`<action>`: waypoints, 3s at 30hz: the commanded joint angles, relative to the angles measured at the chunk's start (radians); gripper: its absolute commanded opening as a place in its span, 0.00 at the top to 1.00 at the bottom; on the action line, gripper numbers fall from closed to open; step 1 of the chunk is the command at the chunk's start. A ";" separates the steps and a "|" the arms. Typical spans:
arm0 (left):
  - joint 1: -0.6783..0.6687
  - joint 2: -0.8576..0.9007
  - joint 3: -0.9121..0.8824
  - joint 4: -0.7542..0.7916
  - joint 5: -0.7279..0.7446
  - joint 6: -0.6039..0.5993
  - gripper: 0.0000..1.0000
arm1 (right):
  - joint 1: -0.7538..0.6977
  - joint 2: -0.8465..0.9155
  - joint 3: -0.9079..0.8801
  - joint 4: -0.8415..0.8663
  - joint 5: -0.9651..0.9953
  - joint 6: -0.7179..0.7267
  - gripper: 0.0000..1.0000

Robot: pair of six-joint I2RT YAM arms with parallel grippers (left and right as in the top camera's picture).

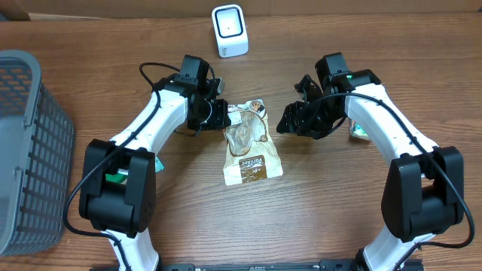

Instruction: Scan the item barcode

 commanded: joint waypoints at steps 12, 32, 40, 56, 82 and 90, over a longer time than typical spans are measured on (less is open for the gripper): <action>0.002 0.039 -0.008 0.113 -0.079 -0.034 0.96 | 0.003 -0.002 0.014 -0.009 0.002 -0.008 0.36; 0.029 0.187 -0.009 0.140 -0.104 -0.033 0.96 | 0.003 -0.002 0.014 -0.008 0.002 -0.038 0.37; 0.033 0.187 -0.009 0.137 -0.104 -0.025 0.96 | 0.003 0.017 -0.002 0.053 0.001 -0.065 0.35; 0.018 0.189 -0.012 0.134 -0.106 -0.026 0.96 | 0.006 0.217 -0.020 0.137 -0.207 -0.143 0.32; 0.021 0.201 -0.012 0.118 -0.130 -0.026 0.96 | 0.166 0.304 -0.052 0.511 -0.296 0.184 0.78; 0.021 0.201 -0.012 0.117 -0.130 -0.033 0.96 | 0.116 0.304 -0.051 0.458 -0.362 0.153 0.65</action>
